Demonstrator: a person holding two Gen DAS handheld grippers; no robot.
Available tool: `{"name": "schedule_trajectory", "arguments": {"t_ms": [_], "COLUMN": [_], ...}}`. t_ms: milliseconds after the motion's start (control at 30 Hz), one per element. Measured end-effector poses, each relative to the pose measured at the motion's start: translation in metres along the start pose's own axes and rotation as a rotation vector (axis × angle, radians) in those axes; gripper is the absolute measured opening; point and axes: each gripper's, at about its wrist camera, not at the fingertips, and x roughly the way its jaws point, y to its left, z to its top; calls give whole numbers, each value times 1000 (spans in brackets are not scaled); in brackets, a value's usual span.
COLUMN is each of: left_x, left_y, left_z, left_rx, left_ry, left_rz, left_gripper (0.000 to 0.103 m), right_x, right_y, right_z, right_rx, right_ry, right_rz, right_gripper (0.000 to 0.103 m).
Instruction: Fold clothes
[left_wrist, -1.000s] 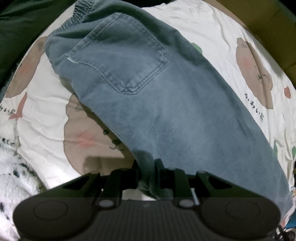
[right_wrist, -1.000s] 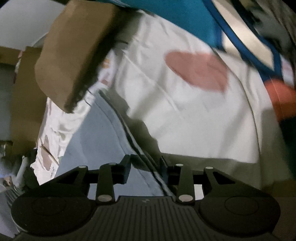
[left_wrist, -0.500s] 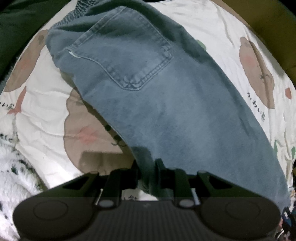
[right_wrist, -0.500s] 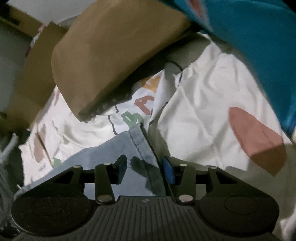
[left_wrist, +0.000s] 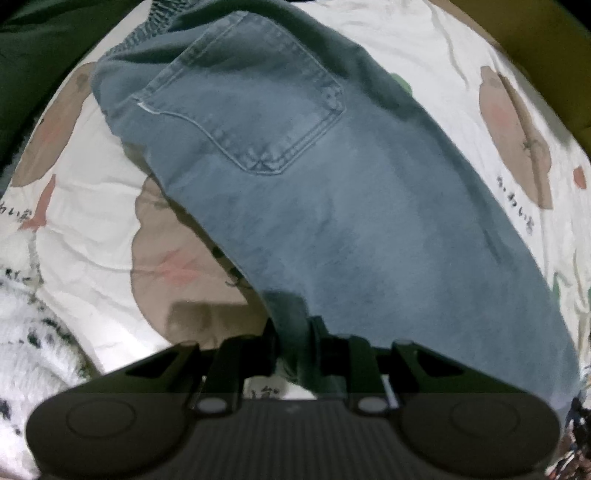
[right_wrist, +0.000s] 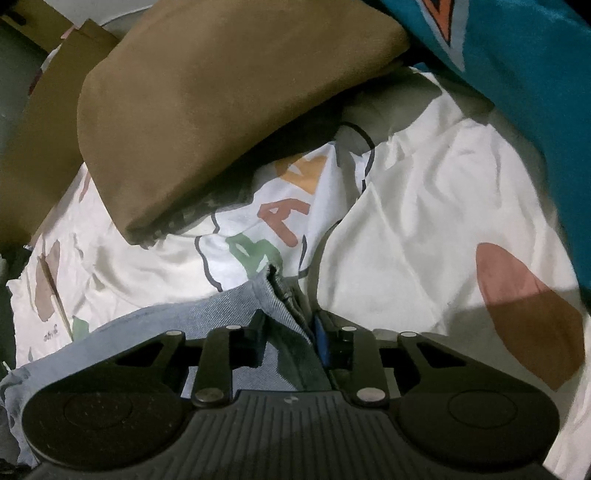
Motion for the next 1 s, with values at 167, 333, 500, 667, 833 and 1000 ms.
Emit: {"name": "schedule_trajectory", "arguments": {"t_ms": [167, 333, 500, 667, 833, 1000], "left_x": [8, 23, -3, -33, -56, -67], "left_y": [-7, -19, -31, -49, -73, -115], "left_z": [0, 9, 17, 34, 58, 78], "left_rx": [25, 80, 131, 206, 269, 339], "left_ry": [23, 83, 63, 10, -51, -105], "left_rz": [54, 103, 94, 74, 60, 49], "left_gripper": [19, 22, 26, 26, 27, 27], "right_x": [-2, -5, -20, -23, -26, -47], "right_y": [-13, -11, -2, 5, 9, 19], "right_z": [-6, -8, -6, -8, -19, -33], "right_rx": [65, 47, 10, -50, -113, -174], "right_ry": [-29, -35, -80, -97, -121, -163], "right_rz": [51, 55, 46, 35, 28, 65], "right_gripper": [27, 26, 29, 29, 14, 6]}}
